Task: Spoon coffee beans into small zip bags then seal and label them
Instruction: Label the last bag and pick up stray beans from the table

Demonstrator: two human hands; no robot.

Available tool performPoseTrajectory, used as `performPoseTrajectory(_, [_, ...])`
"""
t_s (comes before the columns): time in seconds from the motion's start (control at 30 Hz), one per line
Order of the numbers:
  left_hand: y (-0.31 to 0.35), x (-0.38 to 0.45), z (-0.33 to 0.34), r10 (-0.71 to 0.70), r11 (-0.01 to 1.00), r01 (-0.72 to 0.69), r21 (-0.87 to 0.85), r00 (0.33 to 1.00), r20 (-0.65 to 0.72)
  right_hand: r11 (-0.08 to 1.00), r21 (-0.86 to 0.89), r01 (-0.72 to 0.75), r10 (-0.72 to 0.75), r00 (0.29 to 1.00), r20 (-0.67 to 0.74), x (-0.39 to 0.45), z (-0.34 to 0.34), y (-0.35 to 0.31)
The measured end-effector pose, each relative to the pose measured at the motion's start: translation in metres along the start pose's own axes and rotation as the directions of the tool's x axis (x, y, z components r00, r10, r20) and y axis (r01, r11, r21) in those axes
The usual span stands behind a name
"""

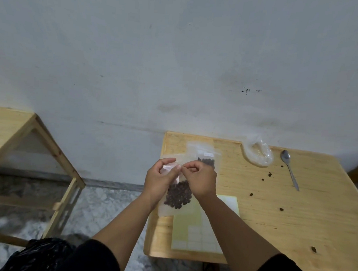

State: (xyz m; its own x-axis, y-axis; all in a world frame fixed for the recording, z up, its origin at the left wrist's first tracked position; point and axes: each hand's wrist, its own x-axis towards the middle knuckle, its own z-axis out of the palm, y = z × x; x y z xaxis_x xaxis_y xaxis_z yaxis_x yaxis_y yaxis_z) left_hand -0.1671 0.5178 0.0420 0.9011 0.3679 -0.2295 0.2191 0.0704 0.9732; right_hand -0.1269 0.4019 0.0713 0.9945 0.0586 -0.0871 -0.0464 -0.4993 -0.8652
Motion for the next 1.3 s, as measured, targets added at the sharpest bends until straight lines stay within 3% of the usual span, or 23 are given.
performPoseTrajectory(0.27, [0.001,0.005,0.0,0.029,0.998,-0.025,0.052,0.997,-0.076,1.0,0.006,0.0,0.0,1.0,-0.031,-0.002,0.007,-0.004])
performPoseTrajectory(0.47, [0.008,0.006,0.005,0.004,0.999,0.004,0.053,0.989,-0.147,0.997,-0.021,0.076,-0.078,0.982,-0.173,-0.003,0.009,-0.001])
performPoseTrajectory(0.6, [0.009,0.008,0.001,0.002,0.999,0.002,0.037,0.995,-0.101,0.989,0.097,0.109,-0.111,0.994,0.006,-0.002,0.002,0.004])
performPoseTrajectory(0.73, [0.012,0.005,0.005,0.014,0.998,-0.011,0.058,0.999,-0.052,0.98,0.197,0.01,-0.03,0.995,0.097,0.0,-0.001,0.004])
performPoseTrajectory(0.83, [0.011,0.003,0.006,0.027,0.996,-0.025,0.08,0.999,-0.027,0.966,0.253,-0.046,0.028,0.997,0.072,0.003,-0.005,0.006])
performPoseTrajectory(1.17, [0.014,0.006,0.009,0.032,0.996,-0.022,0.091,0.994,-0.105,0.957,0.287,-0.038,0.019,0.997,0.068,0.008,-0.008,0.006])
performPoseTrajectory(1.3, [0.016,0.008,0.01,0.048,0.993,-0.044,0.112,0.998,-0.037,0.952,0.302,-0.055,0.027,0.995,0.094,0.01,-0.011,0.012])
